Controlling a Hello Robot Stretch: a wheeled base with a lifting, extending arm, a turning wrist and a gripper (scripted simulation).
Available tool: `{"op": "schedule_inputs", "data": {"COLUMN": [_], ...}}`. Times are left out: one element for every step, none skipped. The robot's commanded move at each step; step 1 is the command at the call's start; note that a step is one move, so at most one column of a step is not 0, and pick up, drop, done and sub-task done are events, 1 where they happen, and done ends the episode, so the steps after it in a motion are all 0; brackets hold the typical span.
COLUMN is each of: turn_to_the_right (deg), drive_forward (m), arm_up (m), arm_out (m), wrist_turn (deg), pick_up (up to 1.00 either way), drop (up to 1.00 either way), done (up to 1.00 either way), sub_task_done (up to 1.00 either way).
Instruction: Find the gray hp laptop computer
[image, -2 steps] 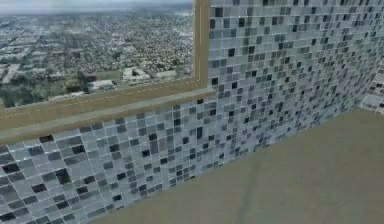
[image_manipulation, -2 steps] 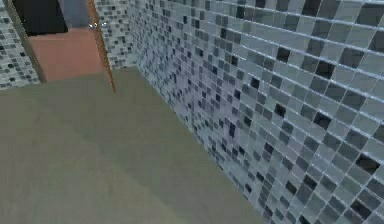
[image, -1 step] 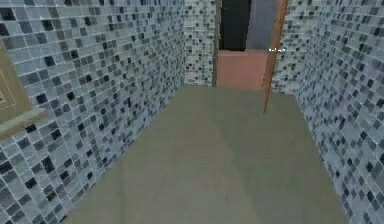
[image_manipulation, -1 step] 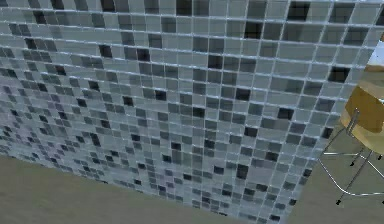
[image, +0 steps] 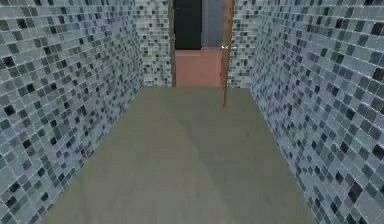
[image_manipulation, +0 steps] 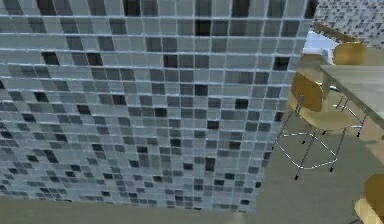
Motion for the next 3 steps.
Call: {"op": "schedule_inputs", "data": {"turn_to_the_right": [0.0, 0.0, 6.0], "drive_forward": [1.0, 1.0, 0.0], "arm_up": [0.0, 0.0, 0.0], "arm_out": [0.0, 0.0, 0.0], "wrist_turn": [0.0, 0.0, 0.0], "pick_up": [0.0, 0.0, 0.0], "drop": [0.0, 0.0, 0.0], "done": [0.0, 0.0, 0.0], "sub_task_done": [0.0, 0.0, 0.0]}}
